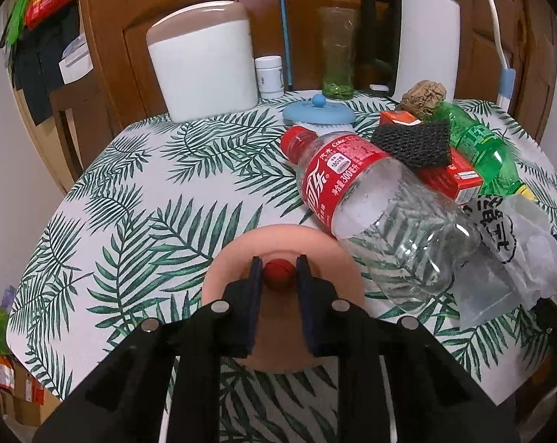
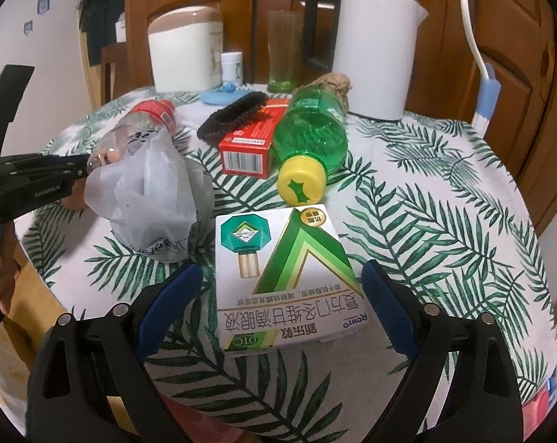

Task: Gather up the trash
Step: 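Grasp the white-and-green eye-drop box with the right tool while the left tool grasps the orange lid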

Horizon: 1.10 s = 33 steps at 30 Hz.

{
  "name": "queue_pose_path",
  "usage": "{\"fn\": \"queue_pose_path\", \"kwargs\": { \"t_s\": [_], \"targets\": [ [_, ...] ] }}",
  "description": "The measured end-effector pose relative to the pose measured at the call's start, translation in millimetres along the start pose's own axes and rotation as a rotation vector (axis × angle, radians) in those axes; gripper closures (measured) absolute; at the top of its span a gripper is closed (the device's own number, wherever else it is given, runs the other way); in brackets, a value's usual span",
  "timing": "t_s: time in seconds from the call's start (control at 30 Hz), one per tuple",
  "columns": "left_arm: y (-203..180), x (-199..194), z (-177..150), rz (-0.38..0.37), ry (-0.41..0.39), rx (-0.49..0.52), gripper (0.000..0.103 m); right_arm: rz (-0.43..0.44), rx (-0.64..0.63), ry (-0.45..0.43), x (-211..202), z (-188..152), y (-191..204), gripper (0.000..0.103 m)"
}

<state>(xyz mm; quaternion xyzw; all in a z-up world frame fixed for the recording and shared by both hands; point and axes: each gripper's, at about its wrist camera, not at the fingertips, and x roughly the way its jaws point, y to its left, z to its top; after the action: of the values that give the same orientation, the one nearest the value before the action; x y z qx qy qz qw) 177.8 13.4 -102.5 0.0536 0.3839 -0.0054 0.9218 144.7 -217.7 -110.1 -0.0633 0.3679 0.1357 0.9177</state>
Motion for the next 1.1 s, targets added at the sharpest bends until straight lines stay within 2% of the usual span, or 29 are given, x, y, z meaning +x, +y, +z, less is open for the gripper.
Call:
{"fn": "queue_pose_path", "kwargs": {
  "t_s": [0.4,0.47,0.57,1.1],
  "targets": [
    [-4.0,0.1,-2.3,0.029,-0.015,0.012,0.084,0.004,0.002,0.012,11.0,1.2,-1.0,0.013],
    [-4.4,0.0,-2.2,0.031,-0.016,0.015,0.084,0.012,0.003,0.011,11.4,2.6,-2.1,0.022],
    [-5.0,-0.5,-2.8,0.033,-0.02,0.018,0.084,0.012,-0.006,0.013,11.7,4.1,-0.9,0.024],
    [4.2,-16.8,-13.9,-0.012,-0.025,-0.02,0.085,0.008,0.029,-0.004,-17.7,-4.5,-0.7,0.025]
  ]
}}
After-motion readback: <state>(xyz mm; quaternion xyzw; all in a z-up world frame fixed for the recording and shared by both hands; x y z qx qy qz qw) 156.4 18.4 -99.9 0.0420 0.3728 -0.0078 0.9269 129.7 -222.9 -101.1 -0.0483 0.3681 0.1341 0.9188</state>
